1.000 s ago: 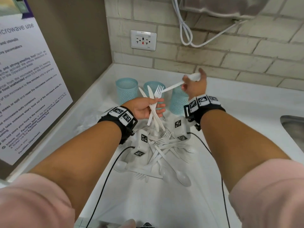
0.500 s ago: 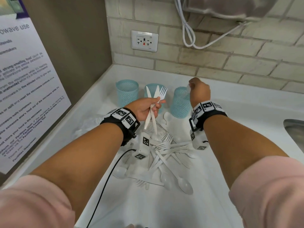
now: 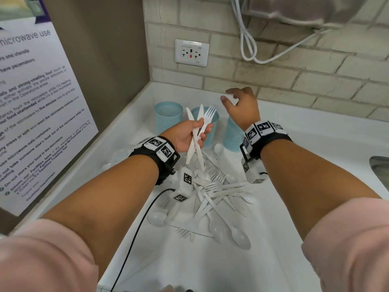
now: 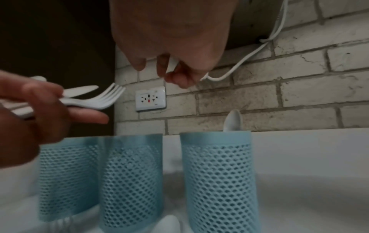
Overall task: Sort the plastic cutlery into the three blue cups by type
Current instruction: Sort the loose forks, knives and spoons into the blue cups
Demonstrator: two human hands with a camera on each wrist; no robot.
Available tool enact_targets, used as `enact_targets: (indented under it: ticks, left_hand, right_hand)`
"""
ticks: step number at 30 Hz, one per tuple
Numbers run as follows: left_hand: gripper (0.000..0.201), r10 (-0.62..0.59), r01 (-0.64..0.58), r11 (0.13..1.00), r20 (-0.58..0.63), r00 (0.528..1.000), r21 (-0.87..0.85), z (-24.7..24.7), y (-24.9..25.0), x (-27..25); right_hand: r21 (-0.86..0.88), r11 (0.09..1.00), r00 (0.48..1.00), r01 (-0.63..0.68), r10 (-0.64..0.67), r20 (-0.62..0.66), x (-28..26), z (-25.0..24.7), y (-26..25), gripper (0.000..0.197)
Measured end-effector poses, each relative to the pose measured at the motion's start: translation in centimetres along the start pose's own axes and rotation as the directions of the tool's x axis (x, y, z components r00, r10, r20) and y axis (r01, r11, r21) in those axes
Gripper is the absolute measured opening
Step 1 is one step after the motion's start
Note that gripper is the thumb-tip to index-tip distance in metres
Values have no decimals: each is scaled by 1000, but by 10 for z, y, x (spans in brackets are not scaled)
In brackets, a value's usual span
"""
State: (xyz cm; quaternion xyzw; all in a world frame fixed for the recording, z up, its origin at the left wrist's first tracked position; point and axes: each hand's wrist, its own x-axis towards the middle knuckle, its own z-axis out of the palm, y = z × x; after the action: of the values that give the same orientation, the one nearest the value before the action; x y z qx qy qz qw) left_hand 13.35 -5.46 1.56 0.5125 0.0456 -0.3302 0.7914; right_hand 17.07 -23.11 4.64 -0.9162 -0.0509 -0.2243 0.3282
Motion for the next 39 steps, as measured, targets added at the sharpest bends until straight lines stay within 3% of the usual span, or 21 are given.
enact_targets:
  ticks: [4, 8, 10, 14, 17, 19, 21, 24, 26, 33, 36, 39]
  left_hand:
    - [37, 22, -22, 1000, 13, 1000, -2, 4, -1, -1]
    - [40, 58, -58, 998, -4, 998, -12, 3, -3, -1]
    - [44, 68, -68, 997, -15, 998, -18, 1, -3, 0]
    - [44, 95, -96, 995, -46, 994, -2, 0, -3, -2]
    - [42, 105, -106, 994, -62, 993, 1, -1, -3, -3]
    - [40, 90, -91, 996, -71, 993, -8, -4, -4, -5]
    - [41, 91, -90, 996, -78, 993, 16, -7, -4, -7]
    - [49, 104, -102, 994, -88, 991, 28, -11, -4, -6]
    - [51, 103, -102, 995, -83, 991, 11, -14, -3, -3]
    - [64, 40, -39, 999, -35, 999, 16, -17, -4, -5]
    - [80, -9, 9, 996, -2, 1000, -91, -20, -3, -7]
    - [67, 12, -11, 983, 4, 1000, -183, -24, -4, -7]
  right_hand:
    - [195, 974, 961, -116, 61, 270, -1, -3, -21, 36]
    - [231, 884, 761, -407, 188, 621, -6, 1, -26, 24]
    - [291, 820, 731, -494, 210, 650, -6, 3, -23, 15]
    - [368, 775, 786, -515, 255, 563, -3, 6, -13, 11]
    - [445, 761, 871, -472, 324, 370, 11, 3, -14, 21]
    - [538, 681, 866, -497, 431, 253, 26, -3, -15, 25]
    - [601, 653, 851, -460, 518, 89, 37, -10, -14, 17]
    - [579, 732, 828, -358, 535, -164, 43, -15, -8, 8]
    - [539, 778, 832, -325, 506, -228, 45, -11, -2, 8]
    - [153, 957, 967, -246, 254, -32, 25, 29, 4, 12]
    - [-136, 977, 978, -165, 181, 108, 15, 41, 3, 29]
    - [-223, 968, 977, -112, 149, 154, 9, 53, 5, 30]
